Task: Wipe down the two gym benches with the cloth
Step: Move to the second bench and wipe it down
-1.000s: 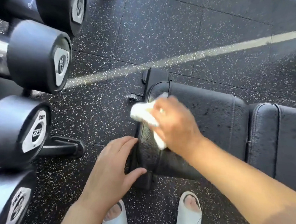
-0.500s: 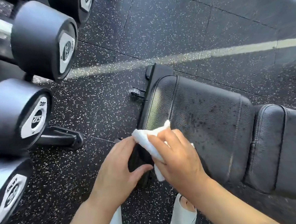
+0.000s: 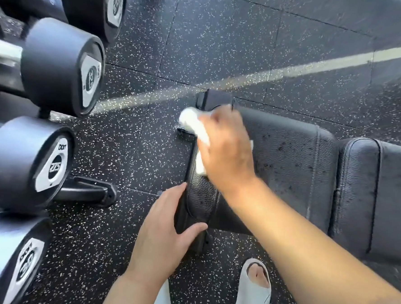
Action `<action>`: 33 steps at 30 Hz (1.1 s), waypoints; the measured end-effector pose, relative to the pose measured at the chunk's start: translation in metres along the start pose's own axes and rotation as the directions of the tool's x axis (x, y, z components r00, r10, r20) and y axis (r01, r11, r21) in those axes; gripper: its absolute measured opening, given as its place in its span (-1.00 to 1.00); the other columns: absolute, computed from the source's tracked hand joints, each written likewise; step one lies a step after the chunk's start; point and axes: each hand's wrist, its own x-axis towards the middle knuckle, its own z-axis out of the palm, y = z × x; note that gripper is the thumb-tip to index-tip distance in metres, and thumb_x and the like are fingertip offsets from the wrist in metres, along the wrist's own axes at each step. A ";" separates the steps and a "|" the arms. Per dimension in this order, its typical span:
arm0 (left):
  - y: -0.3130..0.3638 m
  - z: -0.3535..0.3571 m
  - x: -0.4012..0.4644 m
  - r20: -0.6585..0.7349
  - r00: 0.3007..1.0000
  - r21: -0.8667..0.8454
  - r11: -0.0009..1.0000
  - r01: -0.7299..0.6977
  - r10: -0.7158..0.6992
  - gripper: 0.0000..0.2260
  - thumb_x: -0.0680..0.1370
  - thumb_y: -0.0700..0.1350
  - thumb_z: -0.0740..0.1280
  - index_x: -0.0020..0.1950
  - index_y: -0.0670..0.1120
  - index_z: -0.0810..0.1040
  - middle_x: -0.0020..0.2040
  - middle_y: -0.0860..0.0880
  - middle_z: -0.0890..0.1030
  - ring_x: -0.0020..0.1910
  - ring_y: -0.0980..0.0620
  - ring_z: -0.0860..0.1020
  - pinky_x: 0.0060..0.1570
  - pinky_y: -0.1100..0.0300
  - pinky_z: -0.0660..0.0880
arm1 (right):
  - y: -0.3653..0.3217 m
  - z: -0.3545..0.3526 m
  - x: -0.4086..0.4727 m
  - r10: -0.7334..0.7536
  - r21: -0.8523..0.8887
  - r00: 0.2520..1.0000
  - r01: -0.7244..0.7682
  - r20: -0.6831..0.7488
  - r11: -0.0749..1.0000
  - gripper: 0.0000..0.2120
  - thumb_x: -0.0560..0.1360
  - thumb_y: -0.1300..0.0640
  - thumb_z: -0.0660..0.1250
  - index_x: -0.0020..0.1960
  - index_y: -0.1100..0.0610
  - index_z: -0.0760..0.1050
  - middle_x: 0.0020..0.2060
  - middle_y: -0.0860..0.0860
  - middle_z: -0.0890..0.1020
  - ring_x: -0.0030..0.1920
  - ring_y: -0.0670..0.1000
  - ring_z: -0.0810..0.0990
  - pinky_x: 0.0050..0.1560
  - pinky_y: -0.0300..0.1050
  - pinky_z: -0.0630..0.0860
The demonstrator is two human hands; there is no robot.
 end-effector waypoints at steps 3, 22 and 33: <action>0.000 0.005 -0.003 -0.016 0.999 -0.075 0.996 0.037 -0.038 -0.44 0.46 0.25 0.48 0.42 0.32 0.37 0.32 0.38 0.49 0.35 0.30 0.48 0.21 0.28 0.45 | -0.022 -0.005 -0.074 -0.097 0.036 0.993 0.095 0.064 0.995 -0.82 0.48 0.34 0.36 0.05 0.20 0.62 -0.11 0.11 0.53 -0.14 0.12 0.41 -0.13 0.00 0.45; -0.004 0.015 -0.011 -0.040 0.995 -0.072 0.993 0.092 -0.096 -0.33 0.50 0.07 0.55 0.47 0.44 0.29 0.36 0.50 0.41 0.42 0.37 0.39 0.35 0.30 0.36 | -0.035 0.004 -0.055 -0.058 0.019 0.994 0.056 0.093 0.998 -0.74 0.38 0.38 0.46 0.05 0.22 0.59 -0.06 0.14 0.56 -0.10 0.14 0.46 -0.13 -0.02 0.45; 0.023 -0.007 0.013 -0.042 0.997 0.030 0.998 -0.061 0.063 -0.39 0.58 0.20 0.36 0.61 0.13 0.30 0.51 0.25 0.39 0.53 0.24 0.33 0.52 0.16 0.33 | 0.042 -0.020 -0.018 -0.126 0.076 0.990 0.121 0.059 0.990 -0.70 0.52 0.24 0.46 0.22 0.30 0.60 0.01 0.22 0.57 -0.03 0.23 0.53 -0.05 0.15 0.56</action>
